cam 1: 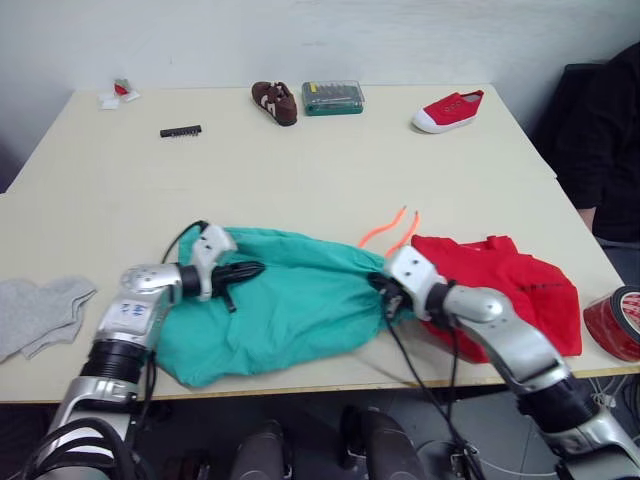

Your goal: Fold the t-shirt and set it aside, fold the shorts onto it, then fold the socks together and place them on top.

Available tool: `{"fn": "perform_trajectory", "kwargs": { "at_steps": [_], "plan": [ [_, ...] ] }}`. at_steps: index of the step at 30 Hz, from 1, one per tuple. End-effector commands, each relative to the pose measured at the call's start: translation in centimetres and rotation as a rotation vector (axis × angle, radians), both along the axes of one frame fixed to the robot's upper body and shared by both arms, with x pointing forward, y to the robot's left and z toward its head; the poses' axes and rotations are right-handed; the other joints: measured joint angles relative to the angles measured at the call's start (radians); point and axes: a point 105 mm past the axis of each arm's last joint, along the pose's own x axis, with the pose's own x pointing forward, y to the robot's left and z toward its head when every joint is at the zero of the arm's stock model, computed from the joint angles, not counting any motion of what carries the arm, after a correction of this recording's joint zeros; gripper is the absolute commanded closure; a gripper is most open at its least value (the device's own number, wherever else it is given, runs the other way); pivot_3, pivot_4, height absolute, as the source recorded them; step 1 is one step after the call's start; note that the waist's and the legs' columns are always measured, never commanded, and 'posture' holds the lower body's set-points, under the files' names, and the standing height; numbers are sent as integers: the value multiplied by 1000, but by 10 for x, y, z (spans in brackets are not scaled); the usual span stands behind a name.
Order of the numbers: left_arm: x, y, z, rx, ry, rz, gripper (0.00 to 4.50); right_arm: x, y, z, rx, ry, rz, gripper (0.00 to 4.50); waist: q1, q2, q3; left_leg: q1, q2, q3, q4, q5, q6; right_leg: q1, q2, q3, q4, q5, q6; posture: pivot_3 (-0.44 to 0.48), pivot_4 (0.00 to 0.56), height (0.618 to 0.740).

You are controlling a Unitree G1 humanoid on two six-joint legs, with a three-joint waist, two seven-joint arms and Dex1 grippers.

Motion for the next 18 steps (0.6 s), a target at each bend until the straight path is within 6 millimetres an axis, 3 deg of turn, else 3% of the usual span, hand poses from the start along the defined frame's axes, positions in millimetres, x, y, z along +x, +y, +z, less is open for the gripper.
{"fn": "perform_trajectory", "kwargs": {
  "at_steps": [1, 4, 7, 11, 15, 18],
  "plan": [
    [-11, 8, 24, -99, 12, -13, 4500, -17, 12, 37, 128, -62, 112, 4458, -6, 0, 0, -1, 1, 0, 0, 0, -1, -1, 1, 0, 1, 0, 0, 0, 150, 740],
    [-32, -6, 43, -150, 32, -136, 4500, -34, 32, 51, 184, -69, 248, 4458, -7, 0, 0, -2, 2, 0, -1, 1, -2, -3, 2, 0, 1, -1, -2, 0, 150, 740],
    [-39, -23, 47, -116, 39, -206, 4500, -46, 50, 43, 171, -41, 346, 4458, -4, 0, 0, -2, 2, 0, -1, 0, -3, -3, 2, -1, 0, -1, -2, 0, 150, 740],
    [-17, -29, 35, -39, -10, -132, 4500, -49, 58, 16, 72, 1, 406, 4458, 6, 0, 0, -2, 0, 0, -1, 0, -1, -2, 1, 0, -1, -1, -2, 0, 150, 740],
    [18, -12, 21, 1, -15, 16, 4500, -38, 37, -4, -43, 2, 325, 4458, 3, 0, 0, -3, -1, 0, 0, -1, 0, -2, 1, 0, -1, 0, 0, 0, 150, 740],
    [27, -4, 15, 43, -19, 31, 4500, -37, 28, -3, -34, -11, 284, 4458, 0, 0, 0, -3, 0, 0, -1, -1, 0, -2, 2, -1, -2, -1, -1, 0, 150, 740]
  ]
}}
